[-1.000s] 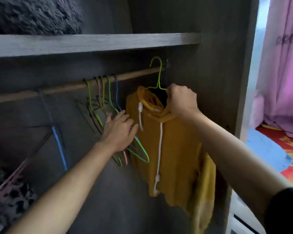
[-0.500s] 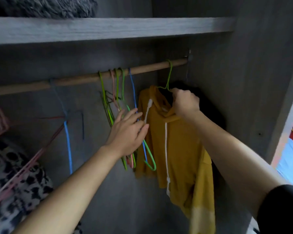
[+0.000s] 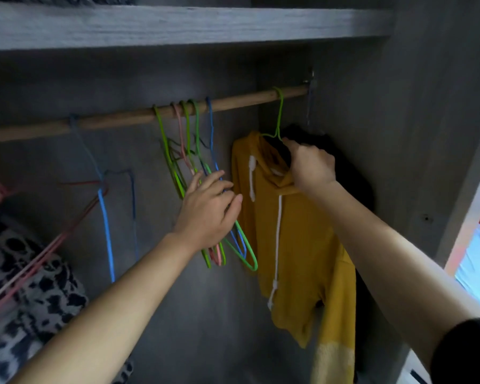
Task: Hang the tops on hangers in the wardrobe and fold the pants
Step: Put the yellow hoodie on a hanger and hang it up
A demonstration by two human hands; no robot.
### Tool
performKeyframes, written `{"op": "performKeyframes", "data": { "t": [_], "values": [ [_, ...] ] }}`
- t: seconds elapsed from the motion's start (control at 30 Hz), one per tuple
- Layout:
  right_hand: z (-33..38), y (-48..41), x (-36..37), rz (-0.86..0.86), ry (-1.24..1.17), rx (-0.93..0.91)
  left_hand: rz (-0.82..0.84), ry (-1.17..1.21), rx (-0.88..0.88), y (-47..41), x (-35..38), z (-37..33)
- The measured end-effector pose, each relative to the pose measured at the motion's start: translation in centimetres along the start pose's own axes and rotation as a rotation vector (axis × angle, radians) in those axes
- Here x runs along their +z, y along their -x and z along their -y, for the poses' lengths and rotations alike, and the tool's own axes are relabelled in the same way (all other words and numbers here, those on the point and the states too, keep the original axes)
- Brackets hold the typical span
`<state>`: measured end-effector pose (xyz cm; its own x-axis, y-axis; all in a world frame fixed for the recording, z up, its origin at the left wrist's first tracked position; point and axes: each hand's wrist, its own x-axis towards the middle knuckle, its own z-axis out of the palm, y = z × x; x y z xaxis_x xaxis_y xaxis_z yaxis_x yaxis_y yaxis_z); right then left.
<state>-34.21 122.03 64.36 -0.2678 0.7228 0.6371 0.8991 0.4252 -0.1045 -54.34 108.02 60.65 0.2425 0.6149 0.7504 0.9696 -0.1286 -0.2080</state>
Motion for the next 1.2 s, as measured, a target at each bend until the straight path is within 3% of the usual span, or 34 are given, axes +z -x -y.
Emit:
{"op": "performKeyframes", "data": {
  "t": [0.27,0.5,0.63,0.73,0.83,0.93,1.07,1.2],
  "values": [
    [2.3,2.2,0.2,0.109,0.075,-0.018,0.049,-0.007,-0.013,0.3,0.4,0.8],
    [2.0,9.7,-0.9,0.076,0.108,-0.024,0.108,0.131,-0.084,1.2,-2.9,1.7],
    [1.7,16.7,-3.0,0.062,0.104,0.057,0.037,0.205,-0.137,3.4,-5.9,0.6],
    [1.7,23.6,-5.3,0.051,0.096,0.131,-0.070,0.283,-0.038,5.5,-7.8,-3.1],
    [1.6,31.5,-7.3,0.100,0.150,0.242,-0.130,0.456,0.082,8.3,-8.9,-8.5],
    [0.4,40.1,-10.7,0.155,0.249,0.435,-0.079,0.659,0.108,11.8,-9.4,-14.9],
    [-0.9,52.5,-17.5,0.232,0.363,0.716,0.142,0.786,0.138,18.0,-10.2,-23.1],
    [-0.3,65.6,-25.7,0.186,0.474,0.978,0.348,0.926,0.245,25.1,-13.4,-31.5]
  ]
}}
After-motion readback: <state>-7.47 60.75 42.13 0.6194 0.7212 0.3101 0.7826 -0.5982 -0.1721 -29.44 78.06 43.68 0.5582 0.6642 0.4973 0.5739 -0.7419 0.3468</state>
